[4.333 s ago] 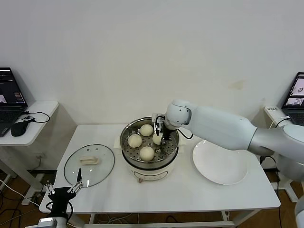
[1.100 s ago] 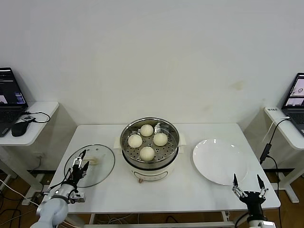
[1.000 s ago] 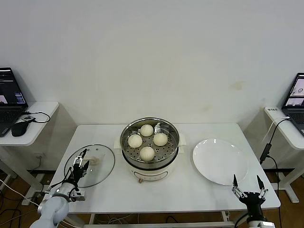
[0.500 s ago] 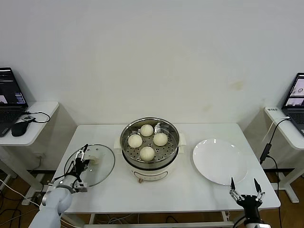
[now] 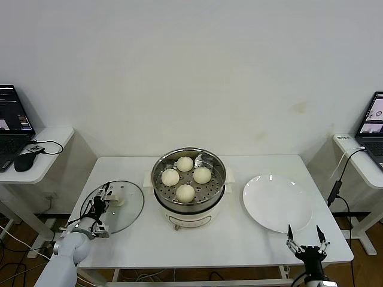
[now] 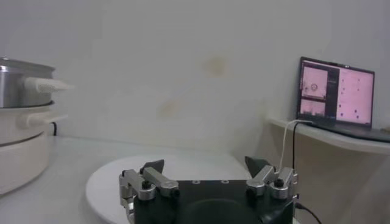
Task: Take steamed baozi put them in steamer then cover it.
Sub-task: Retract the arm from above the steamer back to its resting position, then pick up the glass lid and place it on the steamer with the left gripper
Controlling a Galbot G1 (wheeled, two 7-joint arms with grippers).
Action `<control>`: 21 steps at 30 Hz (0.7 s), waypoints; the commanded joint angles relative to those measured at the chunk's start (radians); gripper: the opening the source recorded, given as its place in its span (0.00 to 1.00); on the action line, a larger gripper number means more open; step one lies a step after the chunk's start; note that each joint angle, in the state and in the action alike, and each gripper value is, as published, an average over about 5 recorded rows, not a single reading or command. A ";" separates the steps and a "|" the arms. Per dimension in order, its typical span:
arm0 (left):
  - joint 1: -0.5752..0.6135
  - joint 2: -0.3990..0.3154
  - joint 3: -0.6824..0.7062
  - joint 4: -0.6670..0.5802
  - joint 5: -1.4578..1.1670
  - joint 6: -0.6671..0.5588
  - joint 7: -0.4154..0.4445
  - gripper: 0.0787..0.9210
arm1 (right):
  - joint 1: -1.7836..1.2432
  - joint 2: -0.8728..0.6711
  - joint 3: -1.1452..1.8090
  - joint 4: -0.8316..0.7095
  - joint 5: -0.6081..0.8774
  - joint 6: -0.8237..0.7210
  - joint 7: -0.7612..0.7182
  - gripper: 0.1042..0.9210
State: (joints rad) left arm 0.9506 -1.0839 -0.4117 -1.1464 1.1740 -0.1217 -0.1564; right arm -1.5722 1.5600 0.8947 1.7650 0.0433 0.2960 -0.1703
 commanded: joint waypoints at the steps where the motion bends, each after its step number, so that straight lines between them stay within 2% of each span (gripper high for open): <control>1: -0.012 -0.002 -0.002 0.020 -0.009 -0.004 -0.020 0.47 | 0.000 0.000 -0.003 -0.004 -0.001 0.001 -0.001 0.88; 7: 0.034 -0.001 -0.029 -0.029 -0.032 -0.005 -0.065 0.26 | -0.002 -0.005 -0.010 -0.001 -0.004 0.003 -0.002 0.88; 12: 0.118 0.015 -0.085 -0.174 -0.052 0.013 -0.060 0.10 | -0.006 -0.015 -0.022 0.002 -0.007 0.006 -0.001 0.88; 21: 0.273 0.084 -0.203 -0.505 -0.159 0.146 0.043 0.07 | -0.002 -0.039 -0.059 -0.004 -0.039 0.022 0.001 0.88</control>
State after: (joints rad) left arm 1.0760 -1.0478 -0.5098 -1.3355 1.1032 -0.0807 -0.1815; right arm -1.5766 1.5298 0.8568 1.7654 0.0261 0.3108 -0.1708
